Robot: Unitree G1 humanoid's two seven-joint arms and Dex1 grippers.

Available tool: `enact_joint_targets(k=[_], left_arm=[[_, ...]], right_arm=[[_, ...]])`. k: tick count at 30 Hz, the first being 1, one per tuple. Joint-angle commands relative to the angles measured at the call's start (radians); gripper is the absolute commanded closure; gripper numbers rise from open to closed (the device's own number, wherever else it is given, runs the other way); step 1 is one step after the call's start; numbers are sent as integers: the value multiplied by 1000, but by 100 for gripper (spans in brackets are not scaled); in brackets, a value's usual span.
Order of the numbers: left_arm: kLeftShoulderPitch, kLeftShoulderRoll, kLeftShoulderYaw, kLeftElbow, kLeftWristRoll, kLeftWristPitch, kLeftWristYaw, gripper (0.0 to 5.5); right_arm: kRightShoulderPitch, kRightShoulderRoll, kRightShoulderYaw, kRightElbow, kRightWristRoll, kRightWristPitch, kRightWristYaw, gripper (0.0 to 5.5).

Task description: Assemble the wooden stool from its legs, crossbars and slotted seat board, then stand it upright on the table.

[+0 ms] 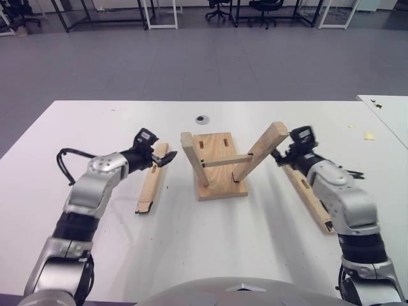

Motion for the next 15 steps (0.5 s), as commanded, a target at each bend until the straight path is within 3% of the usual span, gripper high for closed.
enact_joint_targets(k=[1,7,10,15], left_arm=[[-107,-39,-127,238,122,-145,-138,117],[-146,-84,-127,403,149,-281,-249,117],[-112,-133,-32,385,11,-251,-344,117],[-71,-155,1,314,-42,-223,-418,117]], right_arm=[[-23,-50,230,157,-177,-102,123,144],[-18,-107,299,80,-244,-168,269,144],[-16,-129,319,-17,-233,-191,359,144],[34,-97,328,-207,-99,-171,508,144]])
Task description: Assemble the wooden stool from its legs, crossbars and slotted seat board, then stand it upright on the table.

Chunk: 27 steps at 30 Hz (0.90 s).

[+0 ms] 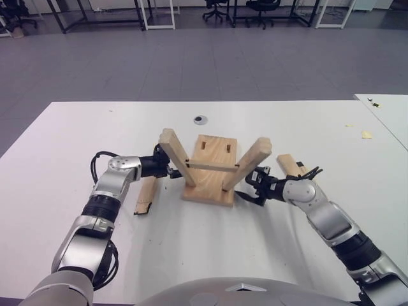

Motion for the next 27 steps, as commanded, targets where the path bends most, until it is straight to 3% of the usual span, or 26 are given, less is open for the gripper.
enact_joint_targets(k=[1,5,9,16,20,27], left_arm=[[20,-29,2,-50,-20,12,-43,117],[21,-19,38,-50,-20,-14,-41,117],[30,27,97,-81,-34,-33,-51,117],[222,156,226,-340,-51,15,-7,117],[333,254,189,-412,65,-39,5,117],[217,176,52,-184,239,-183,106,117]], right_arm=[[34,43,3,-161,126,8,83,144],[57,-10,-109,-217,218,34,128,144],[-11,-103,-199,-83,170,-48,165,144],[-213,81,-114,266,-48,-244,-18,144],[-265,169,-84,404,-116,-275,-85,144],[-320,223,-51,489,-168,-308,-70,144]])
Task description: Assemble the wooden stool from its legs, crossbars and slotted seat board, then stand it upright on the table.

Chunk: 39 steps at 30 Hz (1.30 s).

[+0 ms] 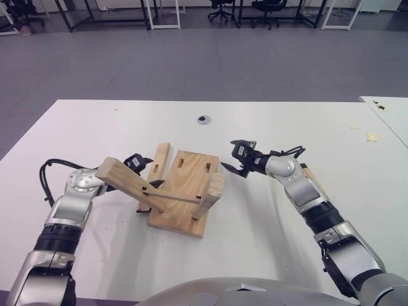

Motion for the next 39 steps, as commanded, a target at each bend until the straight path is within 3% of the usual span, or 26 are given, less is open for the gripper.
enact_joint_targets(k=[1,8,14,18,23,27,32,39], left_arm=[[-11,-24,-39,68,42,-30,24,117],[8,-3,1,64,29,-52,89,117],[75,-42,106,-134,-129,10,91,117],[262,72,218,-342,-222,90,11,117],[443,211,316,-474,-305,181,-134,117],[529,261,310,-543,-330,224,-212,117],[570,308,245,-495,-201,143,-228,117],[451,146,66,-420,-83,-37,-111,117]], right_arm=[[-20,-3,5,-10,-20,2,27,144],[15,-7,-11,-22,-31,-1,28,144],[-110,65,-40,225,-95,-99,-151,144],[-185,88,-70,459,-119,-173,-262,144],[-254,92,-122,715,-93,-329,-267,144],[-299,111,-135,837,-100,-418,-265,144],[-347,182,-145,910,-99,-478,-264,144],[-390,252,-130,942,-124,-517,-242,144]])
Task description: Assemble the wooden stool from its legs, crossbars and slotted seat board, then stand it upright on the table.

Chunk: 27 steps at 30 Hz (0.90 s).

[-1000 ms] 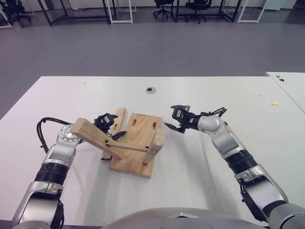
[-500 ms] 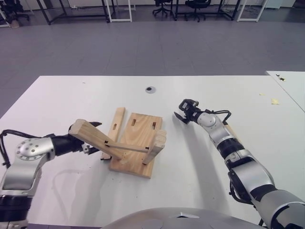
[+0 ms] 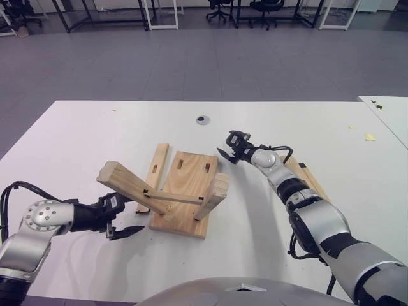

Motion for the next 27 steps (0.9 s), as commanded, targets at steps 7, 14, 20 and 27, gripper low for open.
enact_joint_targets(k=[7,14,20,27], left_arm=[[-227,-193,-232,63,77,-134,36,117],[-245,-160,-213,100,85,-157,33,117],[-398,-110,-201,252,118,-227,2,117],[-597,-220,-315,604,295,-354,110,117]], right_arm=[[-45,-70,31,-6,-60,-22,56,144],[66,-246,-34,-167,-2,38,148,144],[402,-355,18,-720,87,175,446,144],[549,-432,102,-1106,15,381,542,144]])
